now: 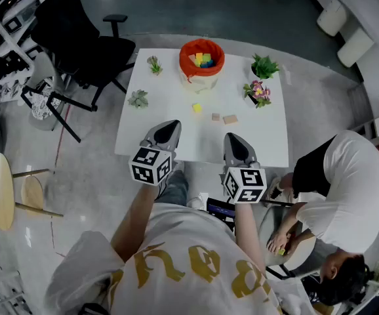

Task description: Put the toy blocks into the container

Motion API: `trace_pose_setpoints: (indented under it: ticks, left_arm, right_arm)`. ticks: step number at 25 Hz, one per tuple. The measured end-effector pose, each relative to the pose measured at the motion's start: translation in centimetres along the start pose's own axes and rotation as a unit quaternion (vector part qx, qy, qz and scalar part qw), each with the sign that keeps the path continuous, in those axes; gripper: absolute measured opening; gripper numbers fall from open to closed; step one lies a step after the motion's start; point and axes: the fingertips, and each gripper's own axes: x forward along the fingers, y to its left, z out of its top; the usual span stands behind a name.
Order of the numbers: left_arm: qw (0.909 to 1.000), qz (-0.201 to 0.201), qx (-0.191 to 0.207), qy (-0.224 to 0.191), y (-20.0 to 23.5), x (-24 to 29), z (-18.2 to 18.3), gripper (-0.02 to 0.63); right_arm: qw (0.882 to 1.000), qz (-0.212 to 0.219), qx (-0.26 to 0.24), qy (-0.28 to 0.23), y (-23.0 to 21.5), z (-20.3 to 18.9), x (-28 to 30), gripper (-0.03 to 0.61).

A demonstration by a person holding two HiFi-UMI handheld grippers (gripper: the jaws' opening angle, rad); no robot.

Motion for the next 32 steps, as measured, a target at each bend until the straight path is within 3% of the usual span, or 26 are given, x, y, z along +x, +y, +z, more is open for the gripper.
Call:
trace_pose_setpoints:
  ticks: [14,17,32]
  left_arm:
    - [1.0,-0.001,-0.002,0.01,1.3,2.2,0.0,0.0]
    - [0.9999,-0.002,0.0,0.014,1.7,2.4,-0.2,0.0]
    - [0.9988,0.002,-0.008,0.049,5.6,5.6,-2.3,0.0]
  right_arm:
    - [1.0,-0.007,-0.006,0.008,-1.1,0.0,2.0,0.029]
    - [1.0,-0.002,-0.004,0.015,-0.8,-0.2,2.6,0.095]
    - [0.998,0.004,-0.007,0.055,-1.3,-2.2,8.1,0.14]
